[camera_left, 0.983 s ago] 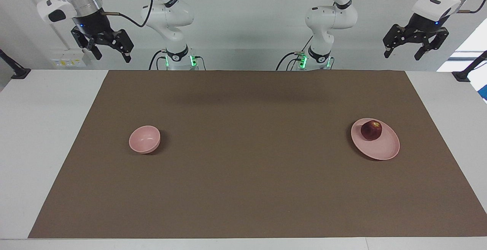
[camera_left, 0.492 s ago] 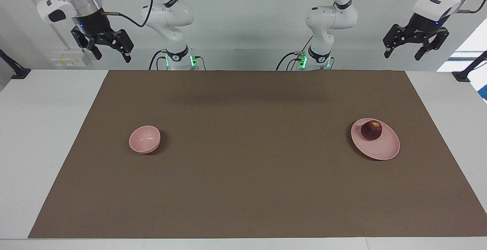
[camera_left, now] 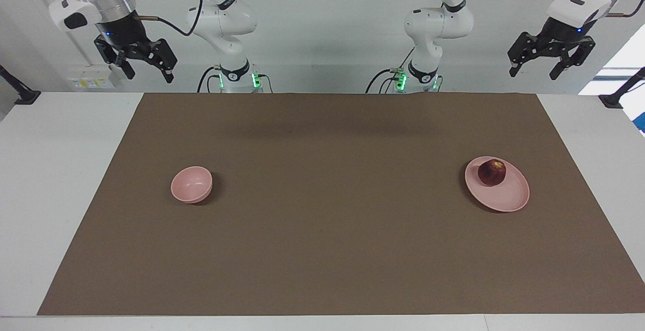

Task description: Move apple from plate to bowl

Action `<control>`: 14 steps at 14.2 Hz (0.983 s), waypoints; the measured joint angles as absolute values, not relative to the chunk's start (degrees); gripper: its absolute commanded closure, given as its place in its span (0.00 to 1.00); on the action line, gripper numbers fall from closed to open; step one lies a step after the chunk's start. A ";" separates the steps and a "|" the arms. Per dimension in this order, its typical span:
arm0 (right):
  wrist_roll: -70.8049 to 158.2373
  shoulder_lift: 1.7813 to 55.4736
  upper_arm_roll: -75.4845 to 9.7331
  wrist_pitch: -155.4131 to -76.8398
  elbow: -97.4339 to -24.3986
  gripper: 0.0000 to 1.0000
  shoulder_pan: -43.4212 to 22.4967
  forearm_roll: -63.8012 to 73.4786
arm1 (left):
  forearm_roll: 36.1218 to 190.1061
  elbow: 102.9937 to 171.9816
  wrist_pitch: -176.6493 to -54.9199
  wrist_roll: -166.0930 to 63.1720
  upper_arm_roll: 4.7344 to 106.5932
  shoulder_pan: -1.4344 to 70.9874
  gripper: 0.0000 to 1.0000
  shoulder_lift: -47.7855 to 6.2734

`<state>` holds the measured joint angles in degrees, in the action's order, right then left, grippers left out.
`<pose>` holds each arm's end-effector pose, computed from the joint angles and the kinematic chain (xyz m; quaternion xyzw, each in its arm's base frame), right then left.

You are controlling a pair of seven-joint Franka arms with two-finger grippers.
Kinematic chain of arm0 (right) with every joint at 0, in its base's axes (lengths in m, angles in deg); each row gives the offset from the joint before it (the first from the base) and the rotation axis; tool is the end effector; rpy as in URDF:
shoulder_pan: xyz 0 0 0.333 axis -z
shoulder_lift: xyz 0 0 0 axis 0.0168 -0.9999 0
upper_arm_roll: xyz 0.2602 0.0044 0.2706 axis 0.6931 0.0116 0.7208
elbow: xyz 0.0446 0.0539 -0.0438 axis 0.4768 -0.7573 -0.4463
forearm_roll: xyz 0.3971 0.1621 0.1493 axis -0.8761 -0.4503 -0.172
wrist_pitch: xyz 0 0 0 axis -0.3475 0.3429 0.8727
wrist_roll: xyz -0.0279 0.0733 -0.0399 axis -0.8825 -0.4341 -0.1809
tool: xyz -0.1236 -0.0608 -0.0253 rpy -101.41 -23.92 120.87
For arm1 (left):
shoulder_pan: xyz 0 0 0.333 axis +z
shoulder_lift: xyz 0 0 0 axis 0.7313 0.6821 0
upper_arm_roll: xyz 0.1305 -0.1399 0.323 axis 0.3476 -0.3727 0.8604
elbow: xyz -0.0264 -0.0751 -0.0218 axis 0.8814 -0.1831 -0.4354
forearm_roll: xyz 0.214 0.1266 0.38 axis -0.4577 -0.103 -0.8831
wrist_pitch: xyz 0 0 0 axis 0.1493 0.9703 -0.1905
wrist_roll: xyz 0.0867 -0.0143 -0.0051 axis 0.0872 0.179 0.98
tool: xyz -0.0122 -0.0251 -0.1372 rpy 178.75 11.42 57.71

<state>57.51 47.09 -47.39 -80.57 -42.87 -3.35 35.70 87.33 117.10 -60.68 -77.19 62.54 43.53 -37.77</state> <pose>0.5786 -0.0335 0.7134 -0.9971 0.0761 0.0050 0.0011 0.5570 0.0082 0.7242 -0.9962 0.0858 -0.0130 0.0019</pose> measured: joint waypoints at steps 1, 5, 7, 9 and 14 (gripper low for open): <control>57.51 47.09 -47.39 -80.57 -42.87 0.00 -3.35 35.70 | 87.33 117.10 -60.68 -77.19 62.51 43.53 0.00 -37.77; 57.51 47.09 -47.39 -80.57 -42.87 0.00 -3.35 35.70 | 87.87 117.11 -61.68 -77.19 62.48 43.53 0.00 -37.77; 57.51 47.09 -47.39 -80.57 -42.87 0.00 -3.35 35.70 | 88.46 117.21 -63.31 -77.19 62.48 43.53 0.00 -37.76; 57.51 47.09 -47.39 -80.57 -42.87 0.00 -3.35 35.70 | 88.89 117.33 -65.86 -77.19 62.38 43.52 0.00 -37.69; 57.51 47.09 -47.39 -80.57 -42.87 0.00 -3.35 35.70 | 89.17 117.51 -66.82 -77.15 62.24 43.48 0.00 -37.60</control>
